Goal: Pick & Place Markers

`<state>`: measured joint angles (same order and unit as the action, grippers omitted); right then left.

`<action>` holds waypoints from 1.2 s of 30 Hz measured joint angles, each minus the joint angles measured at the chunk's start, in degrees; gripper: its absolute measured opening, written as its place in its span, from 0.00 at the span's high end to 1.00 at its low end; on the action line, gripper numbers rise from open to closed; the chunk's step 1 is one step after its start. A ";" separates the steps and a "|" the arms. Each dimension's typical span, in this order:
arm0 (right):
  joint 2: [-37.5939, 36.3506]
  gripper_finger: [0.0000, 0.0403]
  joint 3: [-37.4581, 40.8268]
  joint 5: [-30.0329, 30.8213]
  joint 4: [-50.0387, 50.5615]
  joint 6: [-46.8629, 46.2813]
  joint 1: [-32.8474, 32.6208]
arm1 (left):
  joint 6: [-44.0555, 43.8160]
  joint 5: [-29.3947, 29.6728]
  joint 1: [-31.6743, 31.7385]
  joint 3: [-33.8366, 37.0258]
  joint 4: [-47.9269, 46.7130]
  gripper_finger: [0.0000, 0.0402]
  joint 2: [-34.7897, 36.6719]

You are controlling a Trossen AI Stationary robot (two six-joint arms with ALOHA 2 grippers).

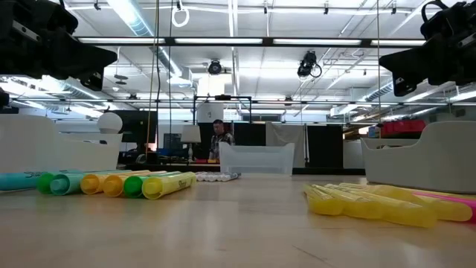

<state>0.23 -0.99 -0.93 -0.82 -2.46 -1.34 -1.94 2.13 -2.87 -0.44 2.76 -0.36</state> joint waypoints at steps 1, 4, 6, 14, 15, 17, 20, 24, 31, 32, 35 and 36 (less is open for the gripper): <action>0.00 0.97 0.00 0.00 0.01 -0.01 -0.01 | 0.00 0.00 0.00 0.01 0.00 0.98 0.00; 0.02 0.97 0.00 0.00 0.00 -0.01 -0.01 | 0.00 0.00 0.02 0.00 -0.01 0.98 0.02; 0.02 0.97 0.00 0.00 0.00 -0.02 -0.02 | 0.00 0.00 0.00 0.01 0.00 0.98 0.02; 0.74 0.97 0.00 -1.86 -7.25 -4.88 -0.03 | -0.02 0.00 0.00 0.02 -0.01 0.98 0.02; 1.14 0.97 0.00 -3.02 -8.84 -5.29 -0.04 | 0.00 0.00 0.02 0.00 -0.01 0.98 0.00; 2.14 0.97 0.00 -4.85 -12.90 -5.18 -0.20 | 0.00 0.00 0.02 0.01 -0.01 0.98 0.01; 4.78 0.97 -0.02 -6.48 -21.27 -1.57 -1.43 | -0.01 0.00 0.00 0.01 0.01 0.98 0.01; 12.50 0.97 0.00 -6.81 -34.25 6.58 -4.89 | 0.00 0.00 0.00 0.02 0.01 0.98 0.02; 35.69 0.97 -0.20 -12.16 -61.89 22.23 -12.73 | -0.01 0.00 0.00 0.00 0.01 0.98 0.02; 39.37 0.97 -0.92 -12.17 -64.49 23.56 -13.79 | -0.01 0.00 0.00 0.00 0.01 0.98 0.02; 49.51 0.97 -5.86 -11.67 -68.77 25.51 -15.68 | 0.00 0.00 0.01 0.02 0.01 0.98 0.02; 52.58 0.97 -8.46 -10.97 -68.89 25.28 -15.82 | 0.00 0.00 0.02 0.00 -0.01 0.98 0.01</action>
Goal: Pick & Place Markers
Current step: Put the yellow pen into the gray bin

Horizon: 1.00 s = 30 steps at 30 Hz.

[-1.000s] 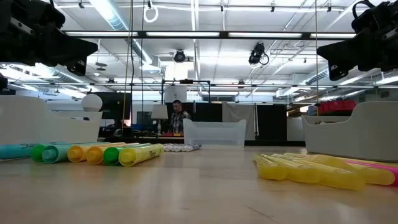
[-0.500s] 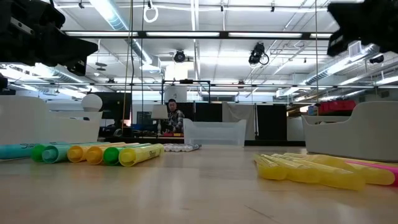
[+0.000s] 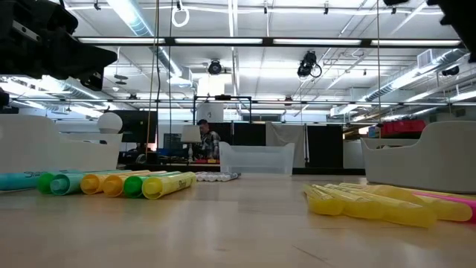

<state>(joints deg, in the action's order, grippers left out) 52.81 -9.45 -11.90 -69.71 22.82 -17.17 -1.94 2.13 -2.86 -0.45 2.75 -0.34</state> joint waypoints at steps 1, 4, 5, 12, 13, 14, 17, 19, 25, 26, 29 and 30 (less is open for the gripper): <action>2.67 0.97 -2.47 1.00 -0.05 -1.25 0.03 | -0.02 0.00 -0.01 0.01 0.00 0.98 -0.02; 10.22 0.97 -10.18 4.57 1.65 -5.19 0.09 | -0.02 0.00 0.00 0.02 -0.01 0.98 -0.02; 12.47 0.97 -12.48 5.88 1.98 -5.99 0.10 | -0.01 0.00 -0.02 0.01 0.01 0.98 0.00; 24.35 0.97 -27.57 8.46 1.89 -11.20 0.22 | 0.00 0.00 -0.01 0.01 0.01 0.98 0.00; 25.61 0.97 -29.37 8.44 1.94 -13.73 0.21 | -0.01 0.00 -0.01 0.01 0.01 0.98 0.01; 26.85 0.97 -31.29 8.44 1.99 -16.58 0.20 | -0.02 0.00 -0.02 0.00 0.01 0.98 0.00; 30.04 0.97 -36.22 8.45 2.80 -24.73 0.20 | 0.00 0.00 -0.02 0.01 0.01 0.98 0.01; 31.25 0.97 -39.54 8.44 8.30 -28.10 0.24 | 0.00 0.00 -0.01 0.01 0.01 0.98 0.00; 32.37 0.97 -51.40 19.40 44.02 -42.15 -1.06 | -0.02 0.00 0.00 0.02 -0.01 0.98 -0.02; 32.37 0.97 -53.38 24.00 52.05 -45.06 -1.62 | 0.00 0.00 -0.02 0.00 0.01 0.98 0.01; 32.39 0.97 -58.27 33.71 72.51 -54.78 -3.37 | 0.00 0.00 0.00 0.02 0.01 0.98 0.00; 32.39 0.97 -59.68 34.88 77.73 -59.26 -3.78 | 0.00 0.00 0.00 0.00 0.01 0.98 0.01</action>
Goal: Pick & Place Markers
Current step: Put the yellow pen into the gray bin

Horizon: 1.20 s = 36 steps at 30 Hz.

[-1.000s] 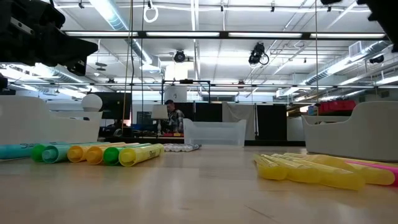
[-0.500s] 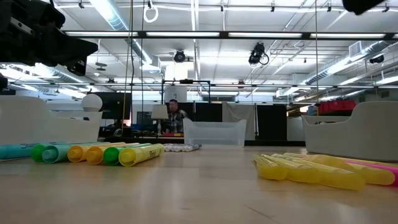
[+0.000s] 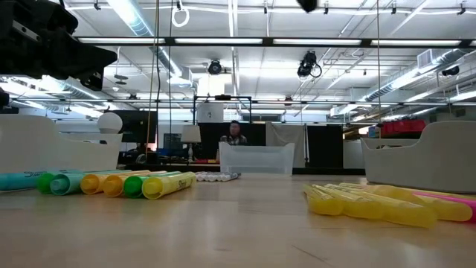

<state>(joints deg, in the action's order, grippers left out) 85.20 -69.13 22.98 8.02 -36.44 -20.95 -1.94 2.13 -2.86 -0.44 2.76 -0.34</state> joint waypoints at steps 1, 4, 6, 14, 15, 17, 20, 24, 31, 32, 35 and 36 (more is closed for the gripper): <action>-0.03 0.97 -1.15 0.38 4.35 -5.07 -0.36 | 0.00 0.00 -0.01 0.01 0.00 0.98 0.00; -0.08 0.97 -2.62 -0.94 14.06 -17.20 -2.14 | 0.00 0.00 -0.01 0.00 0.00 0.98 0.00; -0.06 0.97 -2.45 -2.77 17.72 -24.09 -3.83 | -0.02 0.00 -0.01 0.01 -0.01 0.98 0.00; 1.72 0.87 0.23 -10.89 30.19 -48.48 -10.13 | -0.02 0.00 -0.01 0.01 0.00 0.98 0.00; 2.56 0.84 0.29 -12.19 31.75 -50.34 -10.70 | -0.01 0.00 -0.02 0.00 0.00 0.98 0.00; 4.81 0.79 0.30 -14.74 32.64 -52.26 -11.21 | -0.01 0.00 0.00 0.01 0.00 0.98 -0.01; 8.41 0.70 0.31 -18.41 33.21 -52.33 -11.54 | -0.01 0.00 -0.01 0.01 0.00 0.98 -0.01; 13.24 0.62 0.31 -21.18 32.11 -51.02 -11.50 | 0.00 0.00 -0.01 0.01 -0.01 0.98 -0.02; 19.07 0.62 0.31 -23.03 31.04 -49.81 -11.54 | 0.00 0.00 -0.01 0.00 0.00 0.98 -0.01; 19.43 0.63 0.31 -22.80 31.35 -49.68 -11.54 | 0.00 0.00 -0.02 0.01 0.00 0.98 0.00; 19.98 0.65 0.31 -21.84 32.70 -49.84 -11.52 | -0.01 0.00 0.00 0.02 0.00 0.98 -0.01; 20.13 0.66 0.31 -21.10 32.77 -50.00 -11.52 | -0.02 0.00 -0.02 0.02 0.00 0.98 0.00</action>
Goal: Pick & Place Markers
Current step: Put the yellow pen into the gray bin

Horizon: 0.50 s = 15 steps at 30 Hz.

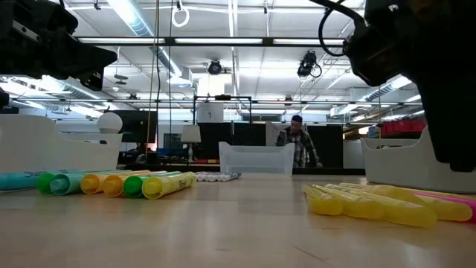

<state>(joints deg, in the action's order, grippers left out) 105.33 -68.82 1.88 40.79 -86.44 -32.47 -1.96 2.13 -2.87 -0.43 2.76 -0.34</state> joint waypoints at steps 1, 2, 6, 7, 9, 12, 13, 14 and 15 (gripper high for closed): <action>0.11 0.66 0.00 1.10 0.26 -0.08 0.00 | 0.02 0.00 0.02 -0.01 0.00 0.98 0.00; 0.11 0.67 0.00 2.21 0.46 -0.08 0.00 | 0.02 0.00 0.01 -0.02 0.00 0.98 -0.02; 0.11 0.70 0.00 5.13 0.42 -0.05 0.26 | 0.01 0.00 0.02 0.00 0.00 0.98 0.00; 0.11 0.71 0.00 5.32 0.54 0.01 0.33 | 0.02 0.00 0.02 -0.01 0.00 0.98 -0.02; 0.59 0.72 0.00 6.00 0.62 0.38 0.41 | 0.01 0.00 0.01 -0.01 0.00 0.98 -0.01; 1.91 0.73 0.00 6.25 0.79 1.33 0.46 | 0.00 0.00 0.00 -0.02 0.00 0.98 0.00; 2.30 0.74 0.00 6.26 0.71 1.41 0.44 | 0.02 0.00 0.00 0.00 0.00 0.98 -0.02; 2.76 0.74 0.00 6.26 0.80 1.41 0.44 | 0.02 0.00 0.02 0.00 0.00 0.98 0.00; 3.19 0.75 0.00 6.26 0.90 1.43 0.44 | 0.00 0.00 0.00 -0.01 0.00 0.98 0.00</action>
<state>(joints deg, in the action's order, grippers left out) 108.52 -68.82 8.14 41.69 -85.01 -32.03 -1.96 2.13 -2.87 -0.44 2.76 -0.34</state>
